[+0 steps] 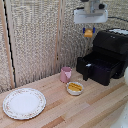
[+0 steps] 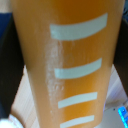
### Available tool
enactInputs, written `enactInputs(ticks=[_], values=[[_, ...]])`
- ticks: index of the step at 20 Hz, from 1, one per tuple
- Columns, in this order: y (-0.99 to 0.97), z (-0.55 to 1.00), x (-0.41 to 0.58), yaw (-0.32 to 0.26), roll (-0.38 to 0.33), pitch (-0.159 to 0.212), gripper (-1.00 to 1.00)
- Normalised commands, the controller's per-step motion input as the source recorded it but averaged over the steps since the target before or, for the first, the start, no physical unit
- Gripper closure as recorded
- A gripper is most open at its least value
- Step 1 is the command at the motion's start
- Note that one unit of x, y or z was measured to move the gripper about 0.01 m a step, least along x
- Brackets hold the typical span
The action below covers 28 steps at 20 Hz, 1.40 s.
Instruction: Extend the gripper towards the air fryer handle. Grasp the air fryer handle and pull it to open the air fryer. Release the air fryer handle and move the gripper to the bread. Grasp the bread with the gripper and move it to the air fryer basket. Release the bread inside the air fryer and retract the gripper.
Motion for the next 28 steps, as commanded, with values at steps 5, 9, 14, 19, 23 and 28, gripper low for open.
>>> enactInputs(ticks=[5,9,14,19,23,28], values=[[-0.83,-0.49,-0.103,-0.109,0.072,-0.017,1.0],[-0.5,-0.59,-0.084,-0.273,0.013,-0.057,1.0],[-0.32,-0.67,-0.037,-0.223,-0.045,-0.025,1.0],[-0.05,-0.81,-0.19,-0.089,-0.125,-0.026,1.0],[0.12,-0.55,-0.384,-0.097,-0.087,-0.022,1.0],[-0.1,-0.21,-0.129,-0.103,-0.02,-0.043,1.0]])
